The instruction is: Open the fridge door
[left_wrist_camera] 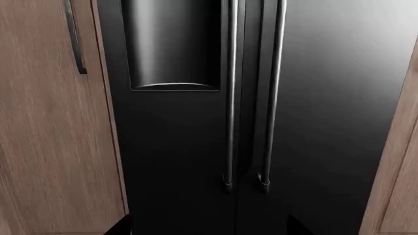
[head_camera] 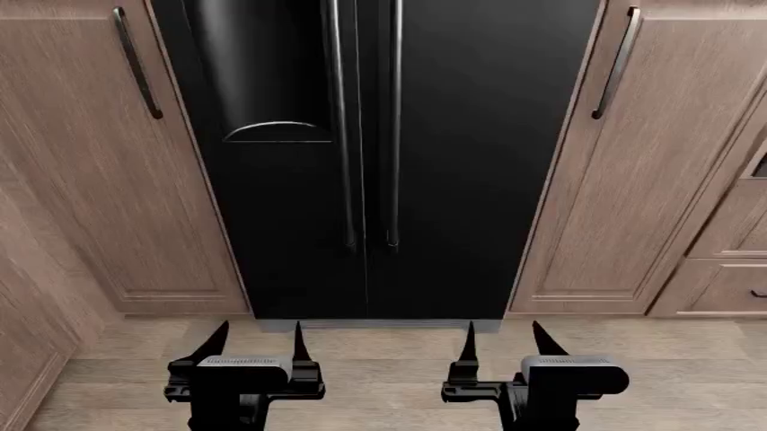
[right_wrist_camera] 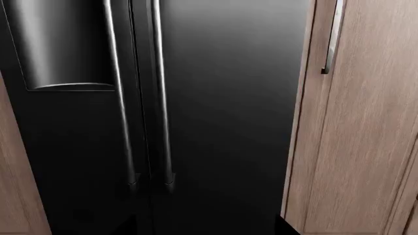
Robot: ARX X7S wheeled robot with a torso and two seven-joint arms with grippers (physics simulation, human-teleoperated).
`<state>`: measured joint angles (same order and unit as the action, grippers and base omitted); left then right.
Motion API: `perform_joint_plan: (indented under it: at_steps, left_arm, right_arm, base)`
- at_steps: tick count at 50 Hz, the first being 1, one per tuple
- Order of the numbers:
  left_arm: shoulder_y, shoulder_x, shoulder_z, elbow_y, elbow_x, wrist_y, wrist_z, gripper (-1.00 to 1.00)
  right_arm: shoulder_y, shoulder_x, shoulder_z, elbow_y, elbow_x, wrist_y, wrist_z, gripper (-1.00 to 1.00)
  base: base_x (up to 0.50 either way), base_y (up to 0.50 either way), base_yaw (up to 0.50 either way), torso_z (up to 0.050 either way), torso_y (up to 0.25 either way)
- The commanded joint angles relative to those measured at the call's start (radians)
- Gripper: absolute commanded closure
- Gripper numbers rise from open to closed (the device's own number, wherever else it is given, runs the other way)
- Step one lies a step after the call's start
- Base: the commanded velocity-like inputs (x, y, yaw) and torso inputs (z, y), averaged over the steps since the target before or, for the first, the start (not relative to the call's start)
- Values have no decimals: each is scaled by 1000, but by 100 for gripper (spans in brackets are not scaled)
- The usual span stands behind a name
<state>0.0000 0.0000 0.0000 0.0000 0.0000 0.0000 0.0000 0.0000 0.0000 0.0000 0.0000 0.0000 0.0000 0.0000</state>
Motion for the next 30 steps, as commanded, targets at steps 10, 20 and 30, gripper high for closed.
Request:
perform_joint_plan:
  at_steps: [10,20,30]
  left_arm:
    - [-7,-45,55,-111,-10,120,-54,-100]
    - [-15,-64,61,-37,-3,105,-103,-100]
    - [-118,-89,33,333,-37,-168,-136,-100]
  right_arm:
    - [3,42,-55,0,43,6,53,-100]
    - [31,64,-77,-94,20,140,112,-100]
    - [156,118,-90,-492,-38,571,137,-100]
  base:
    - [0,0,0,0,0]
    - [0,0,0,0,0]
    - [0,0,0,0,0]
